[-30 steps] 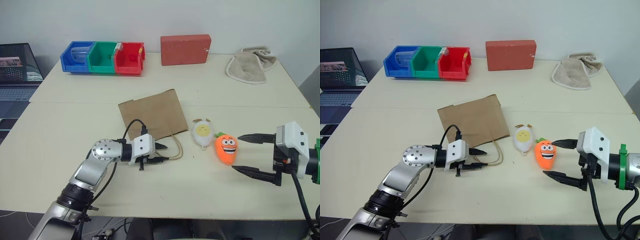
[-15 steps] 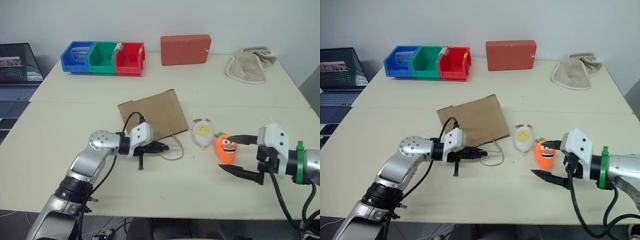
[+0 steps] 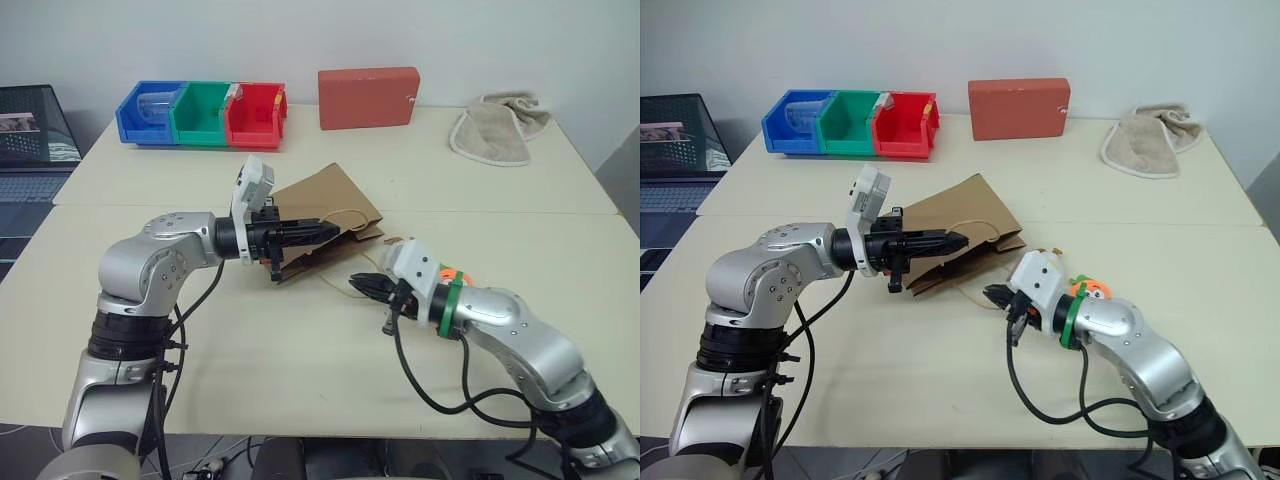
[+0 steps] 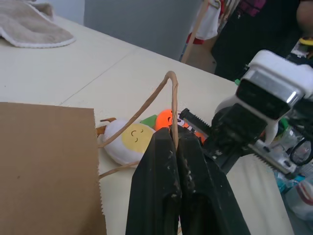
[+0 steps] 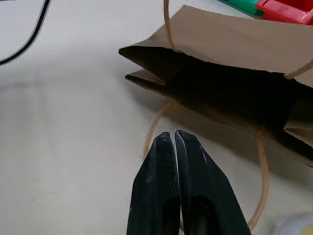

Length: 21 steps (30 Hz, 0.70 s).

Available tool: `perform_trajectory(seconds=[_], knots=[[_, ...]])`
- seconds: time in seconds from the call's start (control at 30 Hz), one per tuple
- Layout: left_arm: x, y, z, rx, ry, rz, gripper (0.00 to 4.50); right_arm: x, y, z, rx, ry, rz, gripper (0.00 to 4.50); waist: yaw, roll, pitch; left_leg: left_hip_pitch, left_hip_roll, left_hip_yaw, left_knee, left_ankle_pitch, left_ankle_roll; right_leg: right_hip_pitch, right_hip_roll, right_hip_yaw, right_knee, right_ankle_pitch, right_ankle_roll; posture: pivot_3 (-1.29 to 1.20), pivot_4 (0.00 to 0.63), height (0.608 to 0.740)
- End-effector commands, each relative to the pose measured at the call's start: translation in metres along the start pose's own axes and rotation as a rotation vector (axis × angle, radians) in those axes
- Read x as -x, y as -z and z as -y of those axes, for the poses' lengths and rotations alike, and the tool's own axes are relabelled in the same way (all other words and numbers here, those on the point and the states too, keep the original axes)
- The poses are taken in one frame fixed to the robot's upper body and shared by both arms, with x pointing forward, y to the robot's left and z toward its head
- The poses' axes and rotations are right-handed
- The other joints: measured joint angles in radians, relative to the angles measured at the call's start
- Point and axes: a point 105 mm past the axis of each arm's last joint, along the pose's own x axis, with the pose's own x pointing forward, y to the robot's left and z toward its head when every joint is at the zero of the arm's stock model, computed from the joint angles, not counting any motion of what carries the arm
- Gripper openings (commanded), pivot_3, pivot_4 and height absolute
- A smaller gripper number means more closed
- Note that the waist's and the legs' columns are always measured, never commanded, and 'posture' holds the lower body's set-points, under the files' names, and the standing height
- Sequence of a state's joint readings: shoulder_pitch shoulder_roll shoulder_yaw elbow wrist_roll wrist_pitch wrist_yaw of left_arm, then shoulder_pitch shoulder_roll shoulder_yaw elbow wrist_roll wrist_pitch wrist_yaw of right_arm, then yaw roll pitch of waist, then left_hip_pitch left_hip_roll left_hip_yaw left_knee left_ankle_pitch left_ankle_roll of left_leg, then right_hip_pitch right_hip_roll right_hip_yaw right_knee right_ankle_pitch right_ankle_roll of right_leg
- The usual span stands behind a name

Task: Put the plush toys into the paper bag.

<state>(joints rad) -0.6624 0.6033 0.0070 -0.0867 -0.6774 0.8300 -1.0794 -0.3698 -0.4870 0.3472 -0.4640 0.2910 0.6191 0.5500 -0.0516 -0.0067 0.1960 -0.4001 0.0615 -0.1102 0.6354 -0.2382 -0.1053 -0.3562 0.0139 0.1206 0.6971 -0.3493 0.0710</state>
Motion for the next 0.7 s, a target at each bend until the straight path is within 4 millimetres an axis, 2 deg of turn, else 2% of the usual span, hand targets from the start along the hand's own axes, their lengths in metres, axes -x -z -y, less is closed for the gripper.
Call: perform_trajectory(seconds=[0.03,0.17,0.3,0.57,0.7], knots=[[-0.002,-0.015,0.009,-0.045,0.024,0.023,0.0,-0.026,-0.006,0.014,0.05,0.119,0.039,0.03,-0.004,0.0,0.0,0.0,0.0,0.0,0.0,0.0,0.0,-0.001,0.0,0.0,0.001,0.0,0.0,0.0,0.15,0.74],[-0.002,-0.016,0.009,-0.038,0.019,0.02,0.0,-0.045,-0.01,0.024,0.022,0.199,0.074,0.03,-0.006,0.0,0.0,0.0,0.0,0.0,0.0,0.002,-0.003,-0.001,0.0,0.0,0.002,0.0,0.0,0.0,0.15,0.74],[-0.001,-0.019,0.009,-0.029,0.009,0.035,0.0,-0.056,-0.005,0.029,0.006,0.24,0.063,0.03,-0.003,0.0,0.0,0.0,0.0,0.0,-0.001,0.002,-0.004,-0.001,0.0,0.0,0.001,0.0,0.0,0.0,0.15,0.74],[0.01,-0.045,0.004,-0.006,-0.029,0.106,0.0,-0.08,0.032,0.035,-0.06,0.336,-0.023,0.03,-0.006,0.0,0.0,0.0,0.0,0.0,-0.002,0.002,-0.003,-0.002,0.0,0.0,0.001,0.0,0.0,0.0,0.15,0.74],[0.018,-0.059,-0.001,-0.049,-0.071,0.132,0.0,-0.085,0.04,0.031,-0.093,0.329,-0.046,0.03,-0.007,0.0,0.0,0.0,0.0,0.0,-0.003,0.002,-0.004,-0.002,0.0,0.0,0.001,0.0,0.0,0.0,0.15,0.74]])
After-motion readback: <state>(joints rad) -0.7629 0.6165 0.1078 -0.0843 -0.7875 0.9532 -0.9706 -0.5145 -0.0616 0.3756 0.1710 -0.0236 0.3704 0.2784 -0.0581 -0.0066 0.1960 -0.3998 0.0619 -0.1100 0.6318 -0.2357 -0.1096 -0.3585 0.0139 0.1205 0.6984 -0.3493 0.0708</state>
